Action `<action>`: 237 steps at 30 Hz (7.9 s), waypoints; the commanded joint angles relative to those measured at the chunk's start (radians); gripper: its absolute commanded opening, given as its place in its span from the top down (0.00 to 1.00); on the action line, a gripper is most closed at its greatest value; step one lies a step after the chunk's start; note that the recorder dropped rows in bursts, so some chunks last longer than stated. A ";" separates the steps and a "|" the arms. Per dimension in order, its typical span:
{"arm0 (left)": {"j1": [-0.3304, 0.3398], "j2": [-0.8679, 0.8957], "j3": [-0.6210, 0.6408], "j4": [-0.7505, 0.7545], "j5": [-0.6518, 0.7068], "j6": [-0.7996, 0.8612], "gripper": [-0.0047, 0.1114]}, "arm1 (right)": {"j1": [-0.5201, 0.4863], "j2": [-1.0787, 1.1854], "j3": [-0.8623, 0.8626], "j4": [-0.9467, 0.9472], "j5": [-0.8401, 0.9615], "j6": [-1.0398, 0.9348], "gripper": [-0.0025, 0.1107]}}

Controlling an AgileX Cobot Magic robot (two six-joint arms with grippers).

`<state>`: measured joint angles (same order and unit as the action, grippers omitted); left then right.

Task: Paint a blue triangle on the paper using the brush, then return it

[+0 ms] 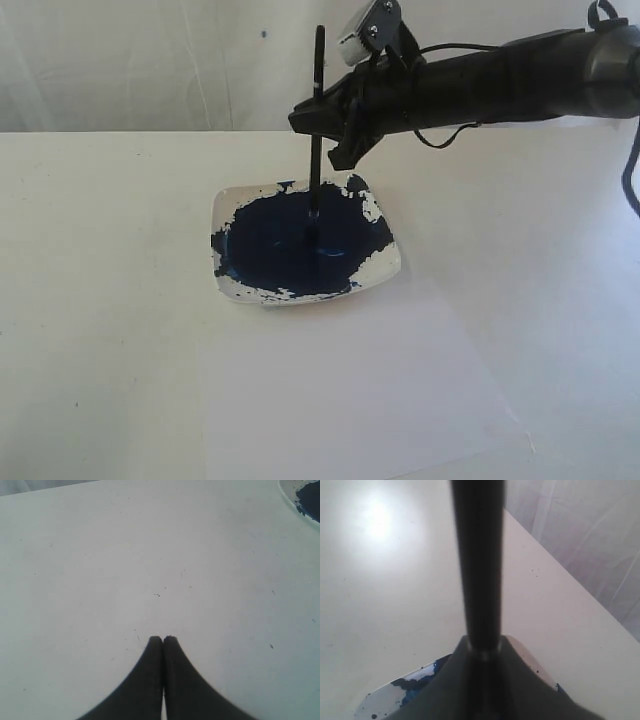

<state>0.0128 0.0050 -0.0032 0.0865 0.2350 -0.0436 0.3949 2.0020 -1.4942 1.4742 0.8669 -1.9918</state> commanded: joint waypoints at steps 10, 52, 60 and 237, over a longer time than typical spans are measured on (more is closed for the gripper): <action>0.004 -0.005 0.003 -0.007 0.002 -0.005 0.96 | 0.005 0.014 -0.007 0.012 -0.019 0.006 0.98; 0.004 -0.005 0.003 -0.007 0.001 -0.005 0.96 | 0.024 -0.101 -0.062 -0.393 -0.249 0.619 0.98; 0.004 -0.005 0.003 -0.007 0.001 -0.005 0.96 | 0.109 -0.032 -0.150 -0.556 -0.242 0.722 0.98; -0.396 1.723 -0.855 -1.059 0.311 1.277 0.96 | 0.039 -0.253 0.496 0.270 0.278 -0.141 0.98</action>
<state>-0.3866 1.7292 -0.8622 -0.9547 0.5337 1.2308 0.4238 1.7501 -1.0033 1.7245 1.1508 -2.1147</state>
